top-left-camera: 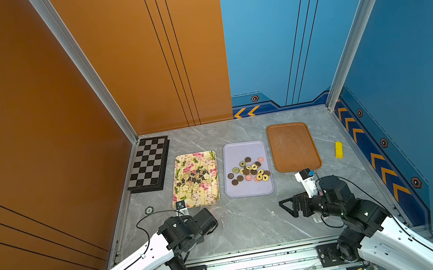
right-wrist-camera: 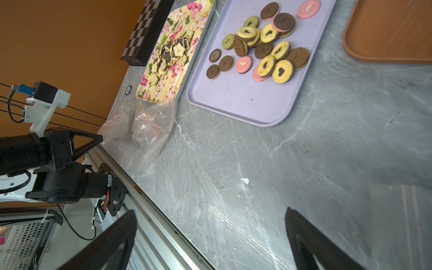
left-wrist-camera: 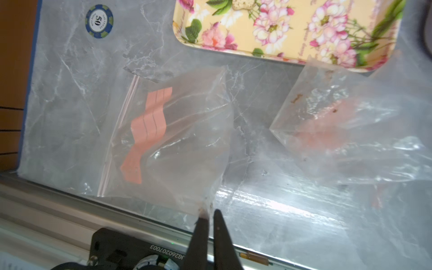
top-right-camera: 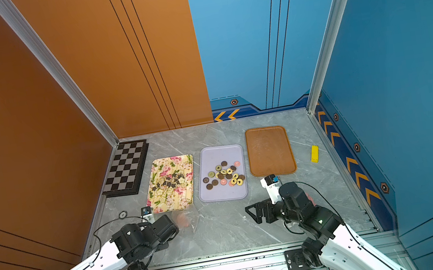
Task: Pour cookies out of the ziploc bag
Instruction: Place the ziploc bag at the center of the board, then open the ziploc bag at the center of the board.
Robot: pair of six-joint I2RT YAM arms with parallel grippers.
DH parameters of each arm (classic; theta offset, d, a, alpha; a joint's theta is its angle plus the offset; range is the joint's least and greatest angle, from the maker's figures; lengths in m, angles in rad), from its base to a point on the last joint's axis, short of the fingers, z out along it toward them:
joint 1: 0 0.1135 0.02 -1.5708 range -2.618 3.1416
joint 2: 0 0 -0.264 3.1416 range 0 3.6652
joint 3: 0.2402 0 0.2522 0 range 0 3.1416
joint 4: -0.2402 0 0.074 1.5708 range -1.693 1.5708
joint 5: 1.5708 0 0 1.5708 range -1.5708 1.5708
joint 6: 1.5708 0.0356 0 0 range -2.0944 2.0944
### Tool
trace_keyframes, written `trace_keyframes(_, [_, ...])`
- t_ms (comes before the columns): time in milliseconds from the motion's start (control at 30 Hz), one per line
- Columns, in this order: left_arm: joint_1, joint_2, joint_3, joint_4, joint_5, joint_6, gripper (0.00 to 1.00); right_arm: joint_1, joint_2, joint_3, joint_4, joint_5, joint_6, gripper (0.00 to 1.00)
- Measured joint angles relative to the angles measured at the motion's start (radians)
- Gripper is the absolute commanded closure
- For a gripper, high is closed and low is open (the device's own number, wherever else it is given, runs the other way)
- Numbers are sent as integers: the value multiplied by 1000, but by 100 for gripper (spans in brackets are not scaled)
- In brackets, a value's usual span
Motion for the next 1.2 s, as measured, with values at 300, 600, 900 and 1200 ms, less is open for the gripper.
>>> trace_keyframes(300, [-86, -159, 9, 32, 9, 4, 48, -9, 91, 9, -55, 155, 48, 0])
trace_keyframes(600, [-103, -66, 89, 183, 18, 191, 37, -13, 26, 10, -175, 383, 119, 0])
trace_keyframes(900, [-108, 57, 228, 484, 223, 481, 27, 163, 138, 18, -284, 603, 222, 0])
trace_keyframes(1200, [24, 394, 227, 816, 667, 552, 29, 302, 285, 49, -391, 800, 362, 15])
